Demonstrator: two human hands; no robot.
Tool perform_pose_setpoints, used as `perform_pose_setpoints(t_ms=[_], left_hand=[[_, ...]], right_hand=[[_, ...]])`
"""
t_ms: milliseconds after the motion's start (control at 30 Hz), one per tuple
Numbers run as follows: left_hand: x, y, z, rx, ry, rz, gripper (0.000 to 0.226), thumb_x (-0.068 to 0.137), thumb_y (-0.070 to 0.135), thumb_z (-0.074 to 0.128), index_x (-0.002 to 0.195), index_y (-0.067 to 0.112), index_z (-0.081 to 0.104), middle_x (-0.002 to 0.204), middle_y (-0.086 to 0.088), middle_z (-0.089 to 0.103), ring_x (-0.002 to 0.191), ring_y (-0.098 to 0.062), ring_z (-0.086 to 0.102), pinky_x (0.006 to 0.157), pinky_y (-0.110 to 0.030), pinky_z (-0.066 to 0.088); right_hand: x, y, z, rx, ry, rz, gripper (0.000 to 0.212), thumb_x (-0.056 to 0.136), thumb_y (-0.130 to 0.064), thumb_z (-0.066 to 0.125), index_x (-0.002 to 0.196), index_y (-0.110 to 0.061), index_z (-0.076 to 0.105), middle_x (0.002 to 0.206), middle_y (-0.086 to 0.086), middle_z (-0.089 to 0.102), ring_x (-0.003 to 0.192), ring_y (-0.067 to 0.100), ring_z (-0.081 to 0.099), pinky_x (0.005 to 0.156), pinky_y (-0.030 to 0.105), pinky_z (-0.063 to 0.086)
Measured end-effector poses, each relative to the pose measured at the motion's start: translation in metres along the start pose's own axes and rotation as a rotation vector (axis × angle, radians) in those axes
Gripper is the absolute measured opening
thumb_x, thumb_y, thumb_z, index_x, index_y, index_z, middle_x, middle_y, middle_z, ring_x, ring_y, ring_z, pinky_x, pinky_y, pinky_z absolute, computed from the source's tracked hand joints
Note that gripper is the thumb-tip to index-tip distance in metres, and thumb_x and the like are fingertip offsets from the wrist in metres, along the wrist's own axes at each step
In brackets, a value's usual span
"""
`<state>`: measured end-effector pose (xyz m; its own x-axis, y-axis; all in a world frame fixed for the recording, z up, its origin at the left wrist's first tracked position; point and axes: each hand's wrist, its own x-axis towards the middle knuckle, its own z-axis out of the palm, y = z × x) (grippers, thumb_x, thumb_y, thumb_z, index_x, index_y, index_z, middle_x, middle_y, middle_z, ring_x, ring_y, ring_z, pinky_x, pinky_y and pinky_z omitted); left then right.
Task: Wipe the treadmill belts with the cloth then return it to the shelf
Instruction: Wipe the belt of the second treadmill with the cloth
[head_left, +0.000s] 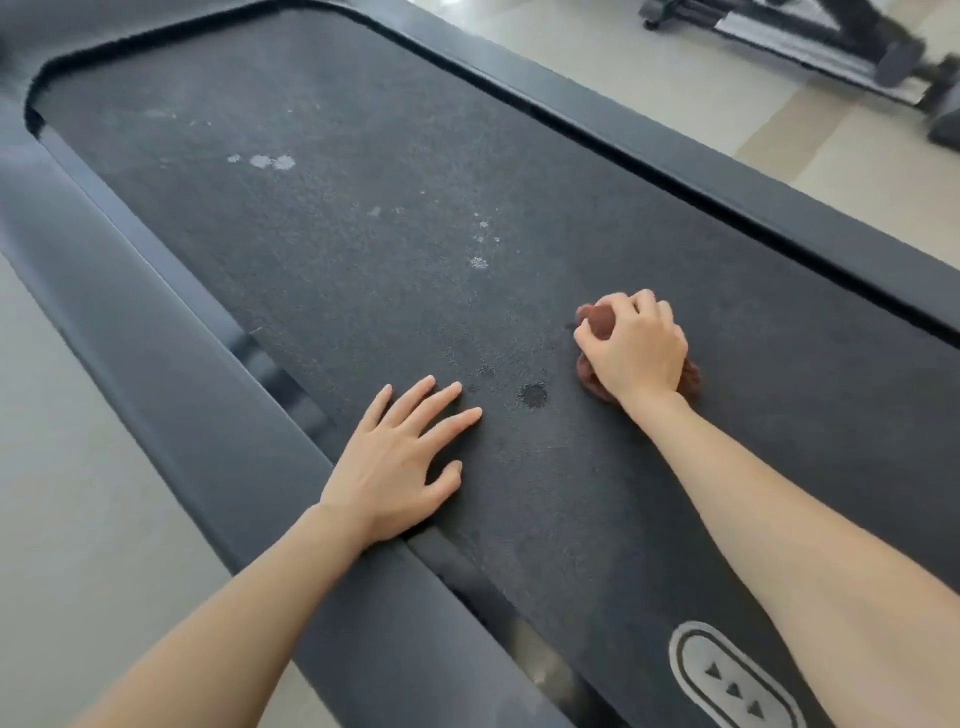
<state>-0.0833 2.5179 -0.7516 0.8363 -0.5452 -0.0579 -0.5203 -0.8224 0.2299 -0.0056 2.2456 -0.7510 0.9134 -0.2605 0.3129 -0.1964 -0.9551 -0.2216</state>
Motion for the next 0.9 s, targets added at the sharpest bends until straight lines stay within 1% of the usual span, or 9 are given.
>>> perform_pose_setpoints(t_ms=[100,200,300,367,433,500,600,700,900], left_hand=[[0.0,0.0,0.002,-0.015,0.028,-0.007,0.06,0.085,0.051,0.024,0.143,0.042,0.03,0.156,0.012,0.018,0.145,-0.013,0.004,0.118,-0.043,0.0],[0.004,-0.003,0.005,-0.023,0.048,0.002,0.059,0.085,0.05,0.03,0.143,0.04,0.032,0.155,0.011,0.02,0.145,-0.014,0.005,0.118,-0.043,-0.002],[0.005,-0.007,0.004,-0.028,0.066,0.012,0.056,0.087,0.048,0.034,0.143,0.04,0.032,0.155,0.011,0.02,0.145,-0.015,0.006,0.118,-0.043,-0.001],[0.002,-0.011,0.004,-0.058,0.058,0.038,0.054,0.089,0.046,0.036,0.142,0.039,0.033,0.155,0.012,0.021,0.145,-0.013,0.008,0.118,-0.04,0.0],[0.007,-0.024,-0.002,-0.071,0.049,0.088,0.055,0.086,0.045,0.034,0.14,0.035,0.039,0.153,0.009,0.027,0.144,-0.013,0.016,0.117,-0.039,0.005],[0.021,-0.048,-0.013,-0.045,0.059,0.094,0.061,0.081,0.047,0.032,0.139,0.031,0.043,0.153,0.004,0.031,0.143,-0.018,0.021,0.117,-0.041,0.01],[0.035,-0.089,-0.023,0.066,0.029,0.065,0.065,0.082,0.052,0.025,0.144,0.033,0.032,0.156,0.005,0.023,0.145,-0.02,0.011,0.117,-0.046,0.006],[0.029,-0.106,-0.018,0.084,-0.029,0.097,0.059,0.09,0.054,0.019,0.147,0.039,0.017,0.158,0.009,0.011,0.146,-0.018,0.001,0.117,-0.049,0.003],[0.028,-0.109,-0.014,0.036,0.014,0.106,0.07,0.08,0.06,0.008,0.146,0.041,0.021,0.157,0.012,0.013,0.146,-0.017,0.002,0.117,-0.046,0.001]], right_hand=[[0.045,-0.003,0.018,-0.039,-0.005,0.116,0.04,0.086,-0.048,0.053,0.113,-0.019,0.06,0.115,0.012,0.056,0.107,0.033,0.049,0.085,0.042,0.042],[0.045,-0.008,0.02,-0.043,-0.016,0.125,0.04,0.084,-0.048,0.054,0.113,-0.02,0.061,0.114,0.012,0.057,0.106,0.035,0.05,0.088,0.042,0.041],[0.003,-0.023,0.008,-0.011,-0.033,0.048,0.036,0.084,-0.046,0.056,0.11,-0.022,0.063,0.11,0.008,0.058,0.102,0.032,0.053,0.084,0.039,0.043],[-0.041,-0.036,-0.011,0.009,-0.054,0.014,0.034,0.083,-0.044,0.059,0.108,-0.022,0.064,0.105,0.006,0.059,0.097,0.028,0.054,0.078,0.036,0.044],[-0.09,-0.05,-0.029,0.034,-0.073,-0.019,0.031,0.08,-0.042,0.063,0.103,-0.022,0.066,0.097,0.003,0.058,0.089,0.025,0.055,0.072,0.033,0.046],[-0.142,-0.069,-0.041,0.07,-0.07,-0.058,0.028,0.075,-0.04,0.062,0.097,-0.023,0.067,0.09,0.0,0.058,0.081,0.023,0.055,0.068,0.032,0.047],[-0.191,-0.091,-0.049,0.086,-0.072,-0.177,0.028,0.072,-0.04,0.06,0.093,-0.022,0.066,0.087,-0.002,0.057,0.075,0.021,0.053,0.065,0.032,0.046],[-0.177,-0.094,-0.043,0.077,-0.023,-0.212,0.025,0.071,-0.036,0.063,0.09,-0.02,0.068,0.085,-0.001,0.058,0.073,0.022,0.054,0.063,0.034,0.047],[-0.096,-0.091,-0.008,0.023,0.035,-0.121,0.027,0.076,-0.039,0.06,0.094,-0.021,0.067,0.088,0.0,0.059,0.082,0.024,0.056,0.068,0.034,0.048]])
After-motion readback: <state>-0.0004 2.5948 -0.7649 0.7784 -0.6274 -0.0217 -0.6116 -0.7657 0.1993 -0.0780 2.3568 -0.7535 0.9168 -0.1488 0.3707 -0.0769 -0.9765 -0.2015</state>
